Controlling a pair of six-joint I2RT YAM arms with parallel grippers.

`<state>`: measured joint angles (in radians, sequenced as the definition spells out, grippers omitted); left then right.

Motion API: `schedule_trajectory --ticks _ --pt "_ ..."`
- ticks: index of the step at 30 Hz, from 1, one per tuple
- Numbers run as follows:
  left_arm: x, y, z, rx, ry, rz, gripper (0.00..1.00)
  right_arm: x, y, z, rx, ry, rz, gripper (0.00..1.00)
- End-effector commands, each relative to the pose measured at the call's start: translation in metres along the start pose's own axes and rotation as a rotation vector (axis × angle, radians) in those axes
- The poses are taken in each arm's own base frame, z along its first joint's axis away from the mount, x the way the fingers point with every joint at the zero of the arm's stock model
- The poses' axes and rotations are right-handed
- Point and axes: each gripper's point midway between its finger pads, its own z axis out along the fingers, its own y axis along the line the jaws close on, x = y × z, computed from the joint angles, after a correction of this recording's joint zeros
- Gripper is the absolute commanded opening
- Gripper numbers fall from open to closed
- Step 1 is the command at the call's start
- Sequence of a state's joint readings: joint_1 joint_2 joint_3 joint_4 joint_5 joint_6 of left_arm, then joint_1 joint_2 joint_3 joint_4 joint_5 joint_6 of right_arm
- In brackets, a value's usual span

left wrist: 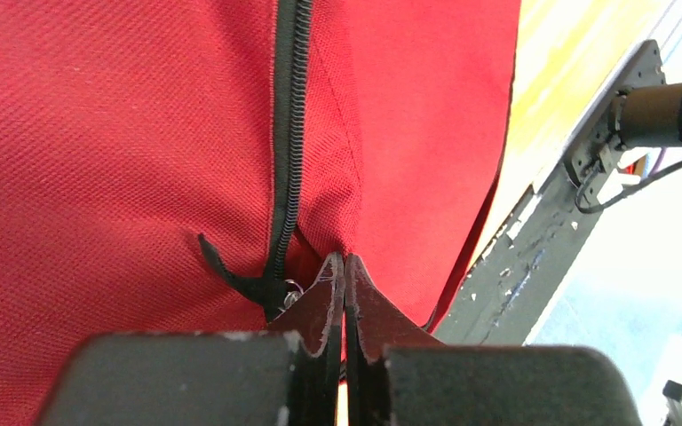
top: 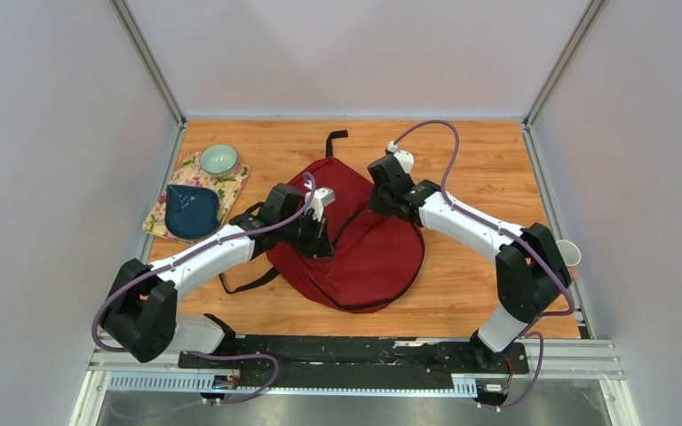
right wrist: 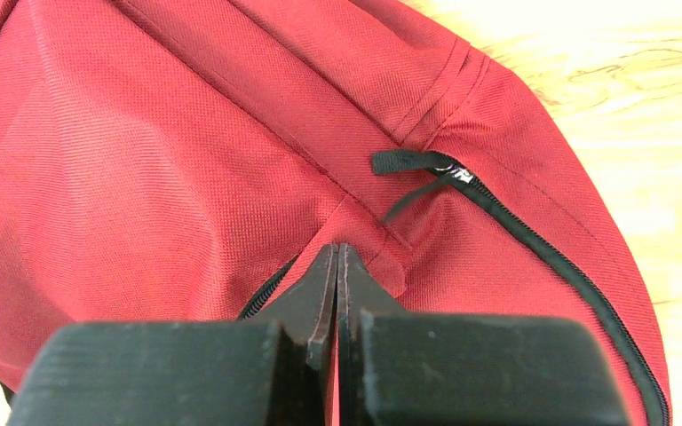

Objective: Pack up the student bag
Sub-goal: Adjust the student bag at the center of the board.

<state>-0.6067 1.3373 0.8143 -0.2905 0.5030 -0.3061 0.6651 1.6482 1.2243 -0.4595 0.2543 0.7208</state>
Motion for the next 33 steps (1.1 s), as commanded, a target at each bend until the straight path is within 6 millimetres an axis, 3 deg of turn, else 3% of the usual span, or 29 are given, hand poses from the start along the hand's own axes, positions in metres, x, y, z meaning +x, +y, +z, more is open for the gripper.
schedule_trajectory --ticks 1,7,14,20,21,25,27,33 --pt "0.014 -0.025 -0.007 0.135 0.053 0.026 0.0 -0.023 0.0 -0.016 -0.013 -0.07 -0.005 0.0" --pt "0.002 -0.046 -0.014 0.238 -0.01 0.075 0.0 -0.019 -0.004 -0.021 -0.039 -0.065 0.007 0.0" --pt "-0.046 -0.066 -0.038 0.25 -0.242 0.178 0.0 -0.009 -0.003 -0.029 -0.091 -0.051 0.023 0.04" --pt "-0.075 -0.06 -0.067 0.115 -0.424 0.239 0.08 -0.003 -0.004 -0.036 -0.123 -0.042 0.041 0.1" --pt "-0.079 -0.054 -0.069 0.072 -0.446 0.23 0.14 -0.003 -0.003 -0.039 -0.132 -0.046 0.042 0.12" --pt "-0.071 -0.035 -0.073 -0.032 -0.449 0.18 0.26 -0.004 0.001 -0.046 -0.162 -0.044 0.052 0.18" --pt "-0.061 -0.028 -0.072 -0.057 -0.43 0.151 0.45 -0.007 0.006 -0.051 -0.189 -0.055 0.056 0.21" --pt "-0.04 -0.012 -0.075 -0.125 -0.438 0.052 0.56 -0.018 0.041 -0.064 -0.341 -0.042 0.023 0.26"
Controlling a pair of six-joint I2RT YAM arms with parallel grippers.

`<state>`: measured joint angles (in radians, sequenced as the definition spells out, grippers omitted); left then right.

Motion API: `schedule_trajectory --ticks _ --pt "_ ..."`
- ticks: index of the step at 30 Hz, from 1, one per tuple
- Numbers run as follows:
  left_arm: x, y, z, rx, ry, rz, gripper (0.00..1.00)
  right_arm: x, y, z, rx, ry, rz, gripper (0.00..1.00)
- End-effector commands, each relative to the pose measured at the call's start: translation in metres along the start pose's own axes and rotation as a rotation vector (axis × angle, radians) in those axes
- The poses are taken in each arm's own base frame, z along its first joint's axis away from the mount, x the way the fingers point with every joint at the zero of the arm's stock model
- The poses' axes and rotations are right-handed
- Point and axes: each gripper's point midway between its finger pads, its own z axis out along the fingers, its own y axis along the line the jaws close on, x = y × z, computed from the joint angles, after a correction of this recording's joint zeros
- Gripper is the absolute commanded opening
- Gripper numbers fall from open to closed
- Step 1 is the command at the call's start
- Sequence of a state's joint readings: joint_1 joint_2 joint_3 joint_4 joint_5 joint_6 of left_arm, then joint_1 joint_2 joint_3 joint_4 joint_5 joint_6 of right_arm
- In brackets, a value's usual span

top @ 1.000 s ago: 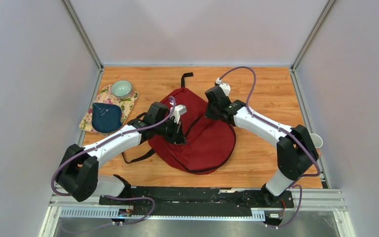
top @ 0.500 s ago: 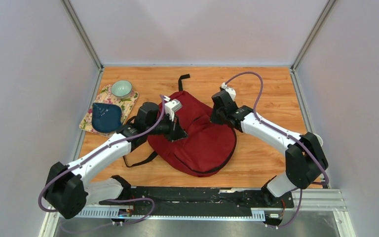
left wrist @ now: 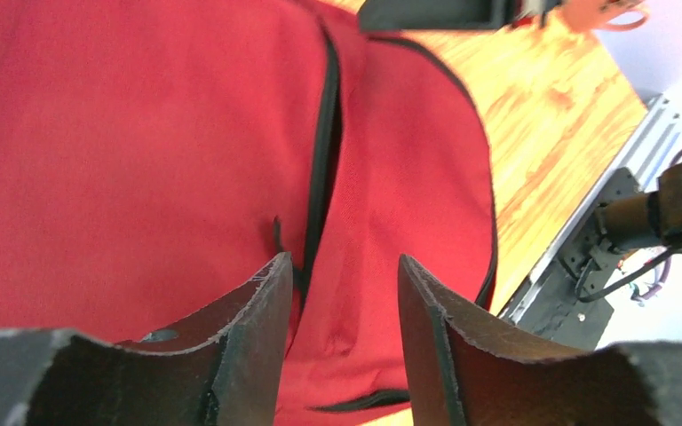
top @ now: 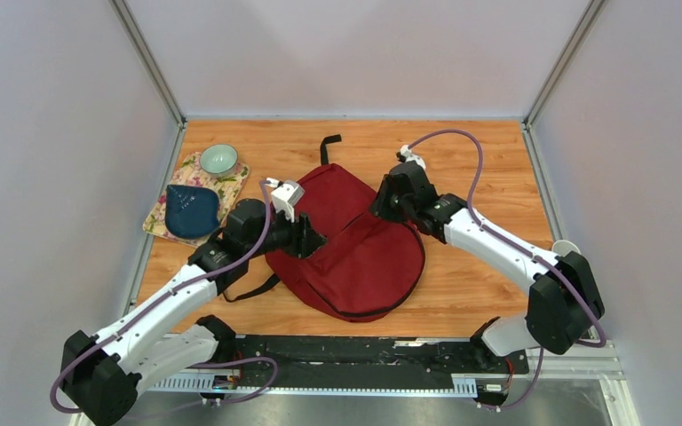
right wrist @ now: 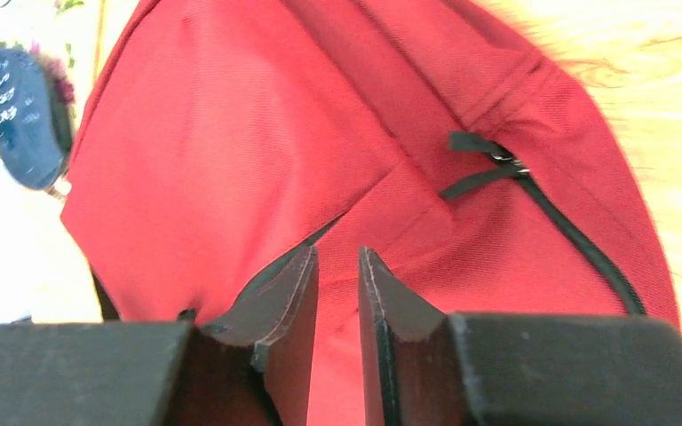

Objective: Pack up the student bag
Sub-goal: Adjust the student bag at the center of the board, then zip the student bag at the center of the board.

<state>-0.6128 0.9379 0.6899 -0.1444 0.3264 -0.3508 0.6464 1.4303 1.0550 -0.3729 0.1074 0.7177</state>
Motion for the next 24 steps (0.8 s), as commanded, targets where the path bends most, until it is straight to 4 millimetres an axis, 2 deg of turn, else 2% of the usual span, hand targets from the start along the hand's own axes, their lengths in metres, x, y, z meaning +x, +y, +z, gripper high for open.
schedule_trajectory --ticks 1,3,8,13,18,24 --pt "0.014 0.014 -0.01 -0.095 -0.014 -0.074 0.57 -0.019 0.051 -0.014 -0.21 -0.003 -0.029 0.27" --pt "0.021 0.023 -0.016 -0.143 -0.03 -0.111 0.61 -0.016 0.06 -0.011 -0.25 0.019 -0.049 0.28" --pt "0.041 0.05 -0.029 -0.307 -0.057 -0.221 0.64 0.001 0.095 -0.027 -0.448 0.094 -0.101 0.33" --pt "0.057 0.061 -0.034 -0.352 -0.121 -0.352 0.67 0.021 0.119 -0.043 -0.553 0.167 -0.175 0.4" --pt "0.069 0.058 -0.023 -0.323 -0.106 -0.434 0.68 0.05 0.124 -0.029 -0.563 0.288 -0.185 0.4" --pt "0.064 0.056 -0.019 -0.28 -0.184 -0.496 0.69 0.074 0.121 -0.017 -0.517 0.343 -0.215 0.41"
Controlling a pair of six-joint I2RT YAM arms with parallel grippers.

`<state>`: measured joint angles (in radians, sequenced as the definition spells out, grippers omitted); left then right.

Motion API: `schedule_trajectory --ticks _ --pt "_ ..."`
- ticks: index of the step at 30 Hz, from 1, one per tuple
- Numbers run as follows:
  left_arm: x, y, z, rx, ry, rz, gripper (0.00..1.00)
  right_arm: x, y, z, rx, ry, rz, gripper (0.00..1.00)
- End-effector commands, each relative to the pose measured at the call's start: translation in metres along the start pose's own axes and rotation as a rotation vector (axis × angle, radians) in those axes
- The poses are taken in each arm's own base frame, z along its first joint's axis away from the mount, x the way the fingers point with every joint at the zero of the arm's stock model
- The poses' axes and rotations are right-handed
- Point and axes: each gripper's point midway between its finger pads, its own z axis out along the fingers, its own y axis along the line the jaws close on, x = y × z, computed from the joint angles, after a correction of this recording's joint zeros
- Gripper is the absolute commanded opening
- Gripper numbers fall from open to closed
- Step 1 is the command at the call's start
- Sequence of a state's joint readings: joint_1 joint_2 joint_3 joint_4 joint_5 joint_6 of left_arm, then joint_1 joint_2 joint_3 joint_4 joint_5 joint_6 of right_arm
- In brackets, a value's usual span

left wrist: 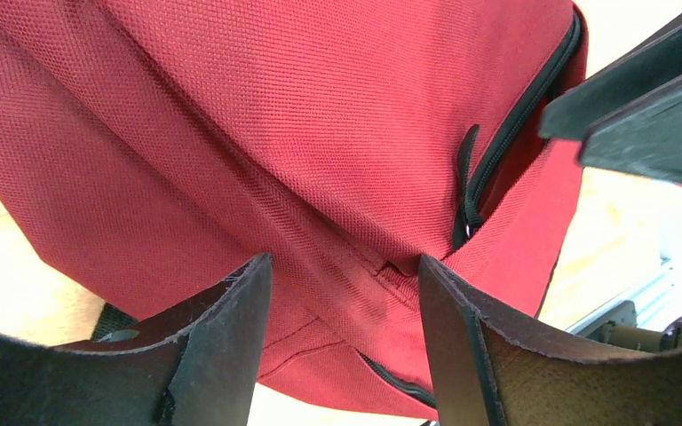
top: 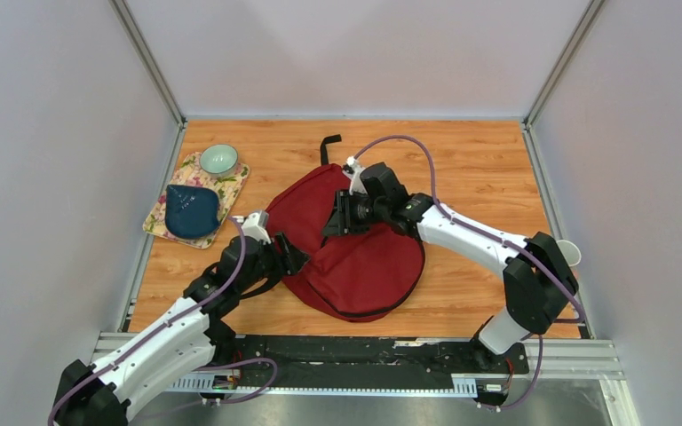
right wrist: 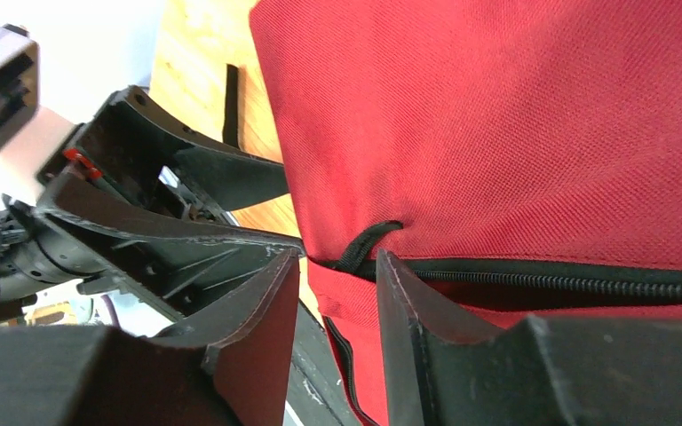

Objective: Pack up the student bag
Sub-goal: Zip the student bag at the center of the board.

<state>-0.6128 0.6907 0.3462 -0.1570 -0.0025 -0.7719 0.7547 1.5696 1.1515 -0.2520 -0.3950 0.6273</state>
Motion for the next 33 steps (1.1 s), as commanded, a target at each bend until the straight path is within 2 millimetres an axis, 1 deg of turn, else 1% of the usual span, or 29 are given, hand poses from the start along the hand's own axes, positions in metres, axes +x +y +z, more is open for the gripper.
schedule_trajectory --ticks 1,2,4,5,9,12,22,27,28,30,31,32,33 --pt "-0.018 -0.019 0.002 0.09 -0.104 -0.101 0.7 0.002 0.009 0.007 0.007 0.018 -0.05 0.41" --pt "-0.016 -0.018 0.002 0.09 -0.101 -0.107 0.7 0.008 0.004 0.009 0.032 0.033 -0.044 0.41" --pt "-0.021 -0.022 0.002 0.116 -0.124 -0.117 0.71 0.01 -0.003 0.011 0.074 0.026 -0.042 0.41" --pt "-0.02 -0.023 0.003 0.12 -0.123 -0.122 0.71 0.014 -0.008 0.012 0.106 0.036 -0.033 0.41" --pt "-0.019 -0.022 0.004 0.131 -0.132 -0.143 0.72 0.017 -0.021 0.013 0.187 0.017 -0.012 0.41" --pt "-0.018 -0.022 0.005 0.134 -0.133 -0.156 0.73 0.02 -0.021 0.017 0.194 0.017 0.007 0.41" --pt "-0.014 -0.019 0.012 0.141 -0.134 -0.179 0.73 0.008 -0.022 0.025 0.27 -0.068 0.033 0.42" --pt "-0.016 -0.016 0.016 0.141 -0.164 -0.225 0.74 0.007 -0.02 0.028 0.298 -0.093 0.044 0.42" --pt "-0.016 -0.015 0.016 0.138 -0.172 -0.234 0.74 0.004 -0.026 0.028 0.331 -0.112 0.048 0.43" --pt "-0.014 -0.012 0.018 0.135 -0.179 -0.259 0.74 0.005 -0.027 0.029 0.348 -0.117 0.056 0.43" --pt "-0.015 -0.011 0.018 0.133 -0.186 -0.268 0.74 0.007 -0.029 0.032 0.355 -0.111 0.056 0.43" --pt "-0.011 -0.008 0.019 0.129 -0.182 -0.273 0.7 0.007 -0.028 0.033 0.357 -0.114 0.058 0.43" --pt "-0.013 -0.008 0.019 0.135 -0.189 -0.283 0.68 0.007 -0.029 0.034 0.37 -0.12 0.057 0.43"
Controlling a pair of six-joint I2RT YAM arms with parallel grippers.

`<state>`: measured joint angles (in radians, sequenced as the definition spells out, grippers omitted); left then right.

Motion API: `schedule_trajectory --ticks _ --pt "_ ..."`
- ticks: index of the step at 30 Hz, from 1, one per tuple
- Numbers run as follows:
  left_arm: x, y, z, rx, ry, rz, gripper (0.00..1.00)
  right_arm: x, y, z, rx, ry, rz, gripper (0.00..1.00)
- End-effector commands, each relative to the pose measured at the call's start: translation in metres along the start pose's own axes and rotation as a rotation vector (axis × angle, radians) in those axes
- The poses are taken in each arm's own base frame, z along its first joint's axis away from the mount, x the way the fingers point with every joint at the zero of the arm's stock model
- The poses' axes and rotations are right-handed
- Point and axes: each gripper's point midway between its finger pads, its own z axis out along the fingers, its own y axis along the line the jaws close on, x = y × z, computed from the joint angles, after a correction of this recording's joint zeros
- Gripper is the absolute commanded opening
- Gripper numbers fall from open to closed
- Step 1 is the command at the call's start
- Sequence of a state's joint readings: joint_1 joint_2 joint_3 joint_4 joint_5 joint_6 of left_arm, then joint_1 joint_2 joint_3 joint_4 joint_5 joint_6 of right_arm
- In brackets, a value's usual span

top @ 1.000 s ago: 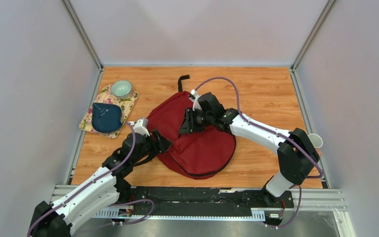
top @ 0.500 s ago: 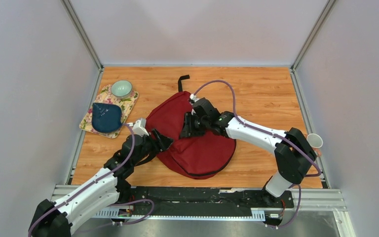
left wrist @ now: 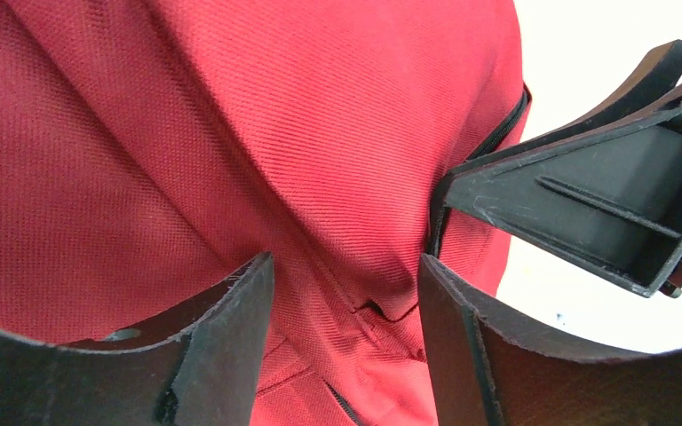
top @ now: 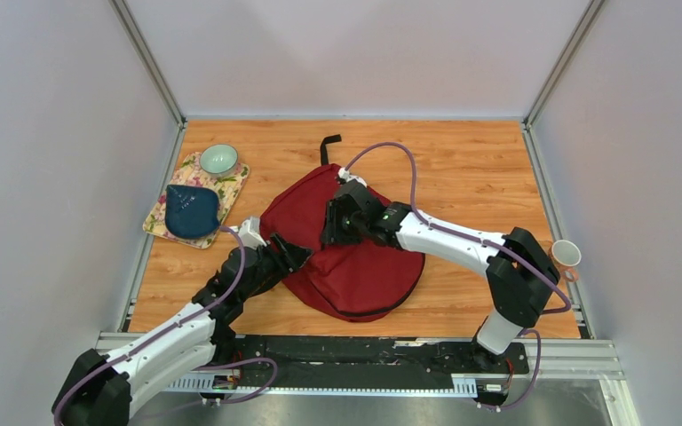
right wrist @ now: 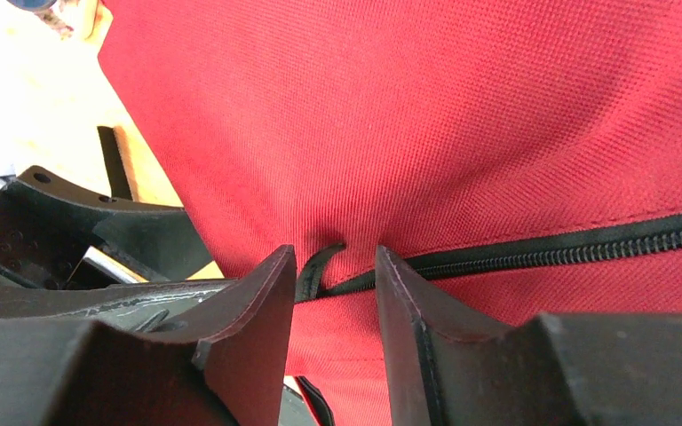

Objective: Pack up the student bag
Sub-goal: Zip the student bag at the center of the board.

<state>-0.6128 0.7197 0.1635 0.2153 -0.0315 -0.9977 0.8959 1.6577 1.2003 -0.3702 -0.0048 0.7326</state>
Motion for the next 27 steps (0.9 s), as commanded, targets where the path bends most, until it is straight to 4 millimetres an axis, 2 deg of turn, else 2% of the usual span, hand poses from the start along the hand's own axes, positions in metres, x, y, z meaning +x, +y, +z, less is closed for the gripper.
schedule_trajectory --ticks 1,6,10,14,19,27 --pt "-0.008 -0.006 0.003 0.038 -0.057 -0.059 0.66 -0.012 0.005 0.005 0.055 -0.064 0.021 0.43" --pt "-0.006 -0.003 0.004 0.034 -0.056 -0.066 0.57 -0.012 0.006 0.011 0.108 -0.087 0.011 0.42" --pt "-0.007 -0.004 0.004 0.038 -0.059 -0.065 0.55 -0.005 -0.001 0.017 0.179 -0.078 -0.012 0.39" --pt "-0.008 -0.007 0.006 0.044 -0.059 -0.062 0.53 0.005 0.001 0.019 0.201 -0.074 -0.046 0.36" --pt "-0.006 -0.007 0.008 0.039 -0.047 -0.055 0.5 0.013 -0.006 0.022 0.239 -0.046 -0.054 0.35" --pt "-0.004 -0.006 0.009 0.038 -0.037 -0.058 0.34 0.013 -0.005 0.015 0.237 -0.044 -0.043 0.43"
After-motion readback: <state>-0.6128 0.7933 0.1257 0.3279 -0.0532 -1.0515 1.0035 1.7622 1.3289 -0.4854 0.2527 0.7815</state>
